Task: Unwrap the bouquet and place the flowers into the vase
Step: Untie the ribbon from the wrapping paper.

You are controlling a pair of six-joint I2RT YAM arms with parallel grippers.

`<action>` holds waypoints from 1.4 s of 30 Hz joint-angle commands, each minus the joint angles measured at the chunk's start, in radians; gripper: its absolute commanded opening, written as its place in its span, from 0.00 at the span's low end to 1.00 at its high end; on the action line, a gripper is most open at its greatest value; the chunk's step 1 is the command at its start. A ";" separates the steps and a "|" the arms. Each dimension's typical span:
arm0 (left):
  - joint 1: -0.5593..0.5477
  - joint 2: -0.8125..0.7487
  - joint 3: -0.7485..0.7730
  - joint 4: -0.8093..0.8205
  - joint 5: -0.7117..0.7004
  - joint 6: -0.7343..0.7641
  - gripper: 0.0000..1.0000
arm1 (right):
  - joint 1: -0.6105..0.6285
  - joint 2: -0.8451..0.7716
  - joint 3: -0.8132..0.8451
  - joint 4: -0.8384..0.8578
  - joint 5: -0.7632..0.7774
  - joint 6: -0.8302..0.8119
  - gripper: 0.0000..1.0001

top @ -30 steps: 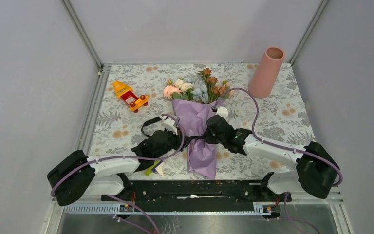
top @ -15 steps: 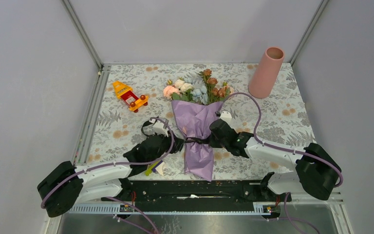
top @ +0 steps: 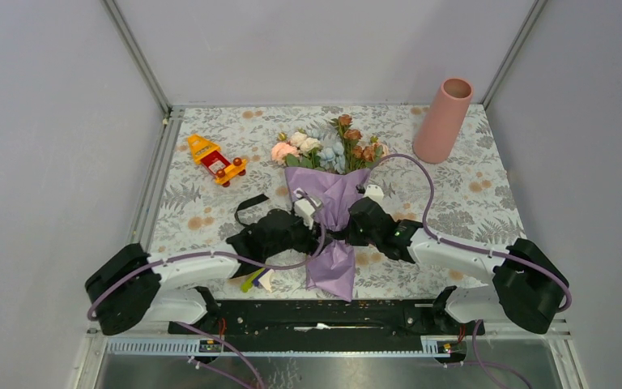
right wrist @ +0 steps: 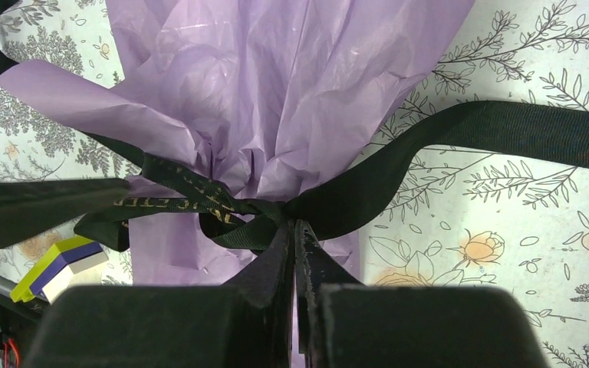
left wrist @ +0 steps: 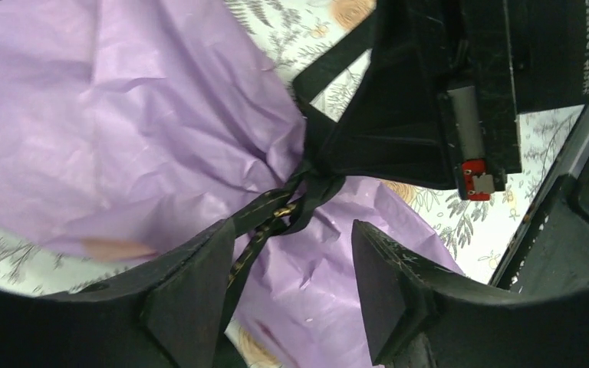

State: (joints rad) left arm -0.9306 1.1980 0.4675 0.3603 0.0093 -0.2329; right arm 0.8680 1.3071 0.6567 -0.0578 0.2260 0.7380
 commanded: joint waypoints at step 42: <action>-0.136 0.130 0.077 0.074 -0.247 0.003 0.00 | -0.012 -0.083 -0.010 -0.072 0.115 0.003 0.00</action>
State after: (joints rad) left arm -1.0618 1.4265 0.5819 0.3923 -0.1474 -0.1364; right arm 0.8673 1.2579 0.6460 -0.0845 0.2558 0.7383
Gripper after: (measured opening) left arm 0.010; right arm 0.017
